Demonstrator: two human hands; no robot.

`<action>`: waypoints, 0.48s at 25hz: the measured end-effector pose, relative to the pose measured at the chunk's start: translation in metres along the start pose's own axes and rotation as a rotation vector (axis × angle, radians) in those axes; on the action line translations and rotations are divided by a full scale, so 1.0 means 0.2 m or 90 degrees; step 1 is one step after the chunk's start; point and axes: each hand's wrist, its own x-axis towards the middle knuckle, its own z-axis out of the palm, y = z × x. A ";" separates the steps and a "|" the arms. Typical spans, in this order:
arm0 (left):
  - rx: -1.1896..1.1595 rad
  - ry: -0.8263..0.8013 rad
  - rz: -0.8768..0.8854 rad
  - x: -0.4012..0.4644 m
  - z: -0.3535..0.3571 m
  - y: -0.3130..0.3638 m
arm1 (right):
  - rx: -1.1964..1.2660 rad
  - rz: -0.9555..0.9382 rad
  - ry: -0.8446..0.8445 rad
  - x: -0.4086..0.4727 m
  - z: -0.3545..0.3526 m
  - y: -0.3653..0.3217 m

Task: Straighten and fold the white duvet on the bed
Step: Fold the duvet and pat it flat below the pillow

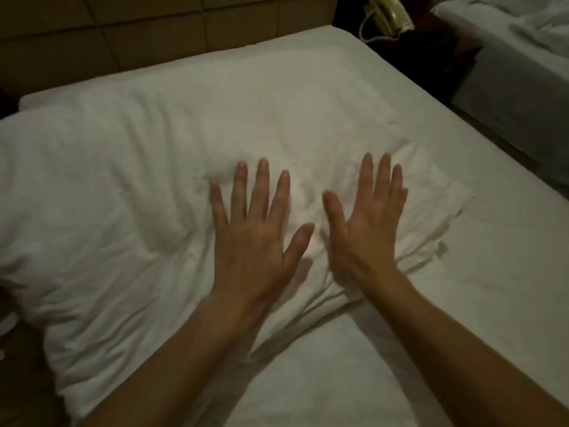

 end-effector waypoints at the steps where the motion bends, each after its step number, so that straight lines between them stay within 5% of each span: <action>1: 0.040 -0.041 -0.008 0.05 0.04 -0.01 | -0.023 0.039 -0.012 0.09 -0.01 0.07; 6: 0.149 -0.137 0.038 0.00 0.22 -0.34 | 0.007 0.255 -0.158 0.28 0.00 0.43; 12: 0.049 -0.015 0.033 0.11 0.14 -0.10 | 0.089 0.115 -0.072 0.15 0.03 0.35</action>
